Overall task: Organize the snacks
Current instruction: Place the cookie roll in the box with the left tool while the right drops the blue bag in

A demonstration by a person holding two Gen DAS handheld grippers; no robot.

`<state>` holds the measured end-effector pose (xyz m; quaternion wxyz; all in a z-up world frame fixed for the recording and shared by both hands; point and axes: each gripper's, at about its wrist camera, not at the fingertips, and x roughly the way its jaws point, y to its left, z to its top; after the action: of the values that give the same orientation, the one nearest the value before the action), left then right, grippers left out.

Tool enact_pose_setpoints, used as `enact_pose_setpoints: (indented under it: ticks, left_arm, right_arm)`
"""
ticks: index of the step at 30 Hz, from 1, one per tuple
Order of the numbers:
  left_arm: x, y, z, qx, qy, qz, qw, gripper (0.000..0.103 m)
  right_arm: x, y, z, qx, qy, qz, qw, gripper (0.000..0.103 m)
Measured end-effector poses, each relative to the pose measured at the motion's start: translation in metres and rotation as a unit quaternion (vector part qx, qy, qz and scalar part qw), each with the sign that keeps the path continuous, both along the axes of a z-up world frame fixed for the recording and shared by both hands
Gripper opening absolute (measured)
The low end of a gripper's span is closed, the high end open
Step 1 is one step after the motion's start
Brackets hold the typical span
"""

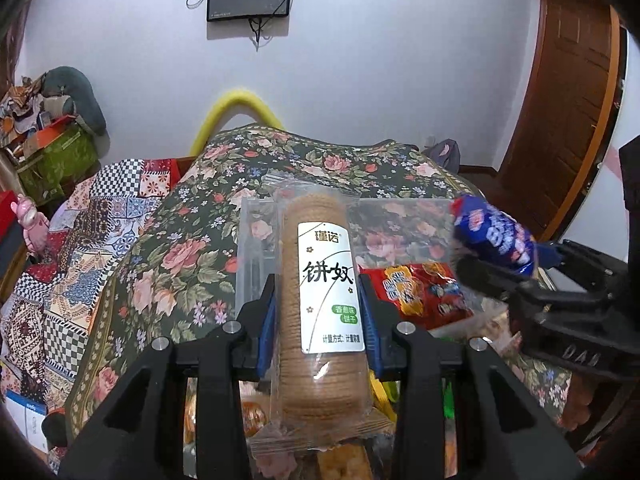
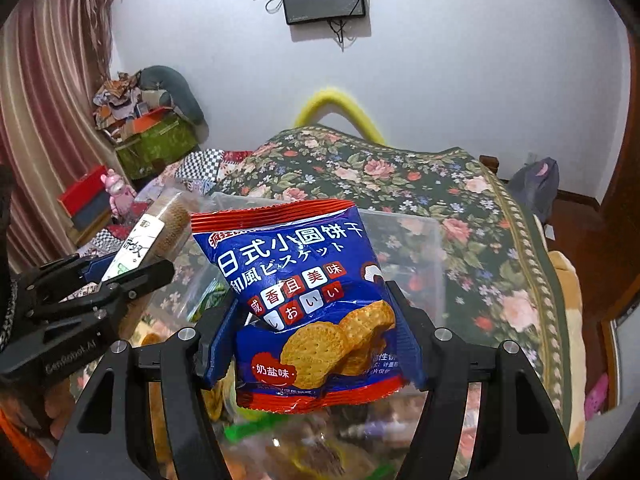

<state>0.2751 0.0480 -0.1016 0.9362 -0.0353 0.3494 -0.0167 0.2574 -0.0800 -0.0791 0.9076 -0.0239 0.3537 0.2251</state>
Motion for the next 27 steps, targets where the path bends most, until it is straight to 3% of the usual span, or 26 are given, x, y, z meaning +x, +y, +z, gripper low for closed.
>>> enact_pose_setpoints:
  ticks: [12,19,27]
  left_arm:
    - [0.047,0.014,-0.023,-0.003,0.041,0.008,0.9991,0.036]
    - [0.051,0.017,-0.033,-0.007,0.051,0.01,0.9986,0.037]
    - [0.029,0.016,-0.013,0.005,0.025,-0.003,0.9997,0.039]
  right_arm:
    - [0.037,0.03,-0.022,-0.029,0.049,0.015,0.998,0.064]
    - [0.037,0.033,-0.026,-0.044,0.063,0.03,0.997,0.068]
    - [0.016,0.02,-0.002,-0.042,0.025,0.034,0.998,0.07]
